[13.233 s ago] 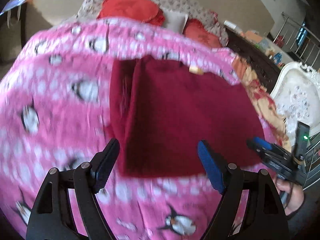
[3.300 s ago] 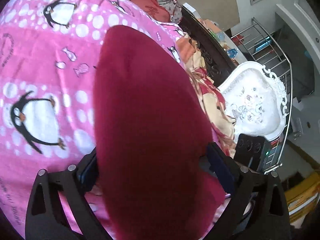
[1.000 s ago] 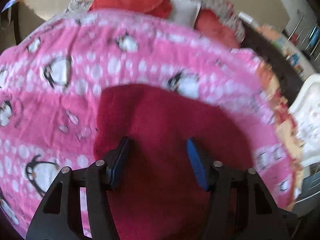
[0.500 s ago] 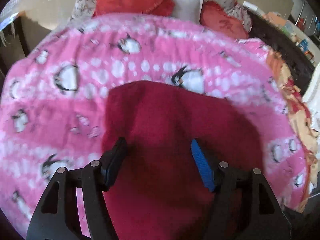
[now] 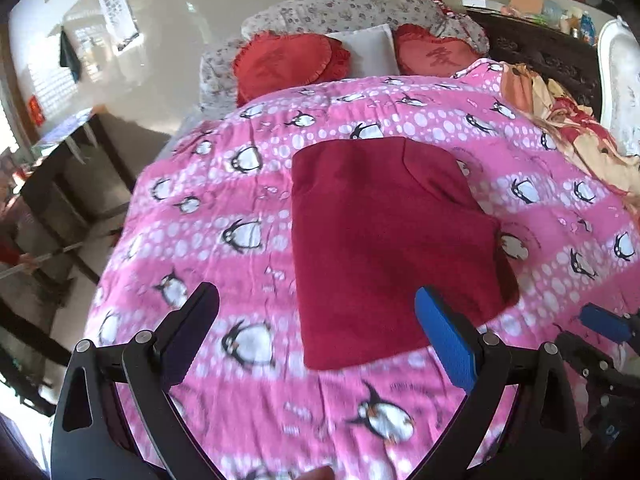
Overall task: Fold small clothes
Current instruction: 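Release the folded sweatshirt and withdraw both grippers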
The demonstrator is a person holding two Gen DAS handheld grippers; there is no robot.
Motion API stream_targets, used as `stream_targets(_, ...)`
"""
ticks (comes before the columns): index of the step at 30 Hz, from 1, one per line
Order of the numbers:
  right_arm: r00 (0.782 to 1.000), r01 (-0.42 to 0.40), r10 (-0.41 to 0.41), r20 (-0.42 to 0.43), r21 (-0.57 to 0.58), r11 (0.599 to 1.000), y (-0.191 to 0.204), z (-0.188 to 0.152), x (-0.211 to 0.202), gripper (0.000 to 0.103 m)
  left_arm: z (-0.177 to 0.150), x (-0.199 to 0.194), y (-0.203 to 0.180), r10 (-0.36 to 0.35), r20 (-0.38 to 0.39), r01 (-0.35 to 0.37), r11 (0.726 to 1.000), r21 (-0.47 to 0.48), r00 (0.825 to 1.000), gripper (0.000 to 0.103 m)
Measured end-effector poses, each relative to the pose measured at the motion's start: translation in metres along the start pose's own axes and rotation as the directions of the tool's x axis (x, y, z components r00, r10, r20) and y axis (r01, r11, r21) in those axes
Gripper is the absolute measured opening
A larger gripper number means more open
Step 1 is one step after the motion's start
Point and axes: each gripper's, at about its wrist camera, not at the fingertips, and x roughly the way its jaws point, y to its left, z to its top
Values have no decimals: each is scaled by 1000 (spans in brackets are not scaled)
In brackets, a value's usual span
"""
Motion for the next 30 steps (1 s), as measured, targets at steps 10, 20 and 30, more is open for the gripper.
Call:
stream_targets(10, 999, 19, -18, 28, -24, 1000, 7, -4, -31, 43, -13, -19, -6, -151, -77, 144, 985, -90, 986, 99)
stream_targets(20, 998, 28, -25, 58, -49, 998, 15, -1, -42, 43, -12, -26, -3, -133, -62, 127, 988, -88, 989, 99)
stream_targets(30, 997, 26, -23, 72, -44, 999, 15, -1, -47, 43, -13, -27, -7, -146, -72, 140, 987, -79, 987, 99)
